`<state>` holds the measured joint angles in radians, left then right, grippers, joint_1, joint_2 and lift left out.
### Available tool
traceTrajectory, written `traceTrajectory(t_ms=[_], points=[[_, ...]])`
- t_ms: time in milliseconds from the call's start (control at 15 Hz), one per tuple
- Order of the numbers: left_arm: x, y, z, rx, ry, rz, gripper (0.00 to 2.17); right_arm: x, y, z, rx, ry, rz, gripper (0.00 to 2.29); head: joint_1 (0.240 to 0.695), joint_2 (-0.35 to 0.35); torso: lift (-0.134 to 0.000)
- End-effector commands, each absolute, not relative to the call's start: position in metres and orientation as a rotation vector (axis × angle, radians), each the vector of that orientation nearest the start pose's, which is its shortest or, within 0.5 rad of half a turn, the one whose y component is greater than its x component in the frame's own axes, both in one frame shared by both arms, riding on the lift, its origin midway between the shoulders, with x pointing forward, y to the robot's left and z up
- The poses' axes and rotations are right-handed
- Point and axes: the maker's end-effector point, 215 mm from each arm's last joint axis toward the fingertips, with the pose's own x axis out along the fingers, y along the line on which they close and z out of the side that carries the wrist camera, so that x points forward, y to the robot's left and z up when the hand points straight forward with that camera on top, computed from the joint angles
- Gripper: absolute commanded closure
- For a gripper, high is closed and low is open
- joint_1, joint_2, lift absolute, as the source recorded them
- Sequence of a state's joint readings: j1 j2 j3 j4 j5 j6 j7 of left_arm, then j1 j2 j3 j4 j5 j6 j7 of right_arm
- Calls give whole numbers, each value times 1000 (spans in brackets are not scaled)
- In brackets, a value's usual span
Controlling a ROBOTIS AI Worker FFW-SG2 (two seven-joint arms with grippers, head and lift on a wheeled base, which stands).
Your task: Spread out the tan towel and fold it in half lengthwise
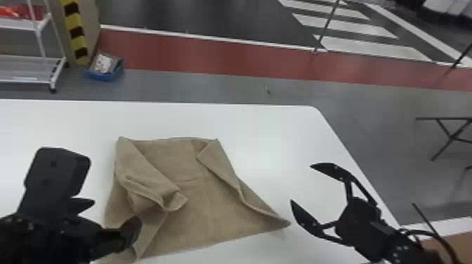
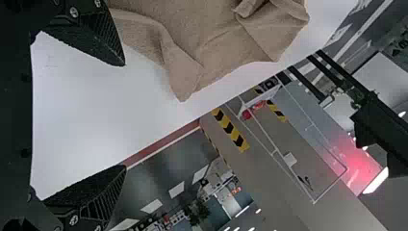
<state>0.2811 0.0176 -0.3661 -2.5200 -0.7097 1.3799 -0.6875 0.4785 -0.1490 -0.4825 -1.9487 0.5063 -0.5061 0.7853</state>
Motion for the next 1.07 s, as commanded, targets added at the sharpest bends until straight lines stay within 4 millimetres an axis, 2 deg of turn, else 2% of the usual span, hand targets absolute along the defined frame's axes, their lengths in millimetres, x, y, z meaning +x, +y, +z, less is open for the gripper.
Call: traceTrajectory(t_ms=[0,133,267,400,533,800,1000], points=[[389,133,-365,268,714,-423,215,397,-310,-359,-1013,97,595,147,695,-270,-128],[388,148,-380,343,744,-448,215,404,-315,-361,-1025,124,596,167,695,-262,-128],[386,169,-390,426,770,-464,265,407,-309,-369,-1045,147,616,191,695,-244,-128],[385,194,-392,516,780,-459,269,404,-298,-374,-1056,167,647,208,695,-220,-128],[383,212,-388,602,775,-458,269,397,-291,-380,-1095,209,673,211,695,-165,-128],[384,230,-378,734,731,-444,269,380,-282,-379,-1154,264,698,218,695,-108,-128],[384,235,-371,788,714,-454,269,368,-277,-394,-1163,344,739,279,695,-77,-128]])
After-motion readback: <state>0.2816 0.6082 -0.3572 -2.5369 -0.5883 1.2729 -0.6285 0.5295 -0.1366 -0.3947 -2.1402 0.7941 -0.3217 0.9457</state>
